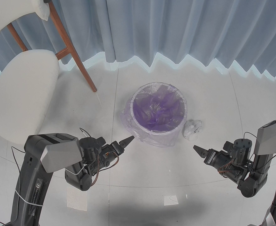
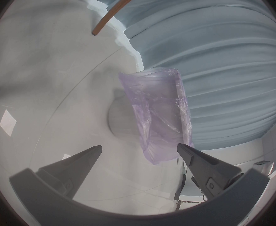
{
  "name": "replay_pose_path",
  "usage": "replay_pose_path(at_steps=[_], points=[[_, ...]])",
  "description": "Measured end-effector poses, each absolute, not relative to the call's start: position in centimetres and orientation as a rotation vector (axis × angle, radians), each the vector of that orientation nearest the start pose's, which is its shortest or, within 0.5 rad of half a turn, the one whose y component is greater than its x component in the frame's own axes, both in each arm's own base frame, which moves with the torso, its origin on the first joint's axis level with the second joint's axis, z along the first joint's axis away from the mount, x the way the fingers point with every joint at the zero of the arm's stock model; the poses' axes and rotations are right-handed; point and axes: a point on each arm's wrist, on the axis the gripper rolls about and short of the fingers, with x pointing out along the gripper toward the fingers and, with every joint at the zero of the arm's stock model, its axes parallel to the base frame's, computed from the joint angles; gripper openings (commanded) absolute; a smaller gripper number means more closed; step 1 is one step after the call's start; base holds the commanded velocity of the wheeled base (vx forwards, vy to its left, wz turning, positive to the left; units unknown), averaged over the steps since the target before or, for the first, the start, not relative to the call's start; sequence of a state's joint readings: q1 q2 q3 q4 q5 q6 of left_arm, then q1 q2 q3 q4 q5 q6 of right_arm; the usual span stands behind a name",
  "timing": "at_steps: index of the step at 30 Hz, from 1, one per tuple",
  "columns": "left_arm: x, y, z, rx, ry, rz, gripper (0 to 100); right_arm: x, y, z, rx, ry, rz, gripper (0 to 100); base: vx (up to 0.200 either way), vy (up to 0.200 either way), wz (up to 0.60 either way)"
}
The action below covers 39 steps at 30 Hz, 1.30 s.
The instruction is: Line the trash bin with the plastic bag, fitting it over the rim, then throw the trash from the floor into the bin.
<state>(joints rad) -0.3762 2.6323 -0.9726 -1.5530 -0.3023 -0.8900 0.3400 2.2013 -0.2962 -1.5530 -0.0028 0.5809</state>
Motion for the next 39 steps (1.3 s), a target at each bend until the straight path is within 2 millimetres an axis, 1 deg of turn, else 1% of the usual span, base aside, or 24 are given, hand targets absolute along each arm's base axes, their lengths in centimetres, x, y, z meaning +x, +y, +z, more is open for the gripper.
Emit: replay_pose_path(at_steps=[4, 9, 13, 22, 23, 34, 39], points=[[39.6, -16.3, -4.6, -0.85, 0.39, -0.6, 100, 27.1, 9.6, 1.7, 0.51, 0.432, 0.222, 100, 0.0, 0.0, 0.0], [40.7, -17.1, -4.1, -0.853, 0.347, -0.651, 100, 27.1, 9.6, 1.8, 0.51, 0.431, 0.224, 100, 0.0, 0.0, 0.0], [41.4, -17.7, -4.1, -0.851, 0.326, -0.686, 100, 27.1, 9.7, 1.8, 0.509, 0.432, 0.227, 100, 0.0, 0.0, 0.0], [42.3, -18.0, -5.3, -0.847, 0.307, -0.686, 100, 26.8, 10.3, 1.8, 0.505, 0.438, 0.248, 100, 0.0, 0.0, 0.0], [42.4, -18.0, -5.5, -0.848, 0.306, -0.684, 0, 26.8, 10.3, 1.8, 0.504, 0.439, 0.249, 100, 0.0, 0.0, 0.0], [43.9, -18.0, -5.3, -0.902, 0.267, -0.707, 0, 26.6, 10.4, 1.8, 0.502, 0.442, 0.246, 100, 0.0, 0.0, 0.0], [44.0, -18.1, -5.8, -0.902, 0.27, -0.706, 0, 26.6, 10.4, 1.8, 0.502, 0.442, 0.246, 100, 0.0, 0.0, 0.0]])
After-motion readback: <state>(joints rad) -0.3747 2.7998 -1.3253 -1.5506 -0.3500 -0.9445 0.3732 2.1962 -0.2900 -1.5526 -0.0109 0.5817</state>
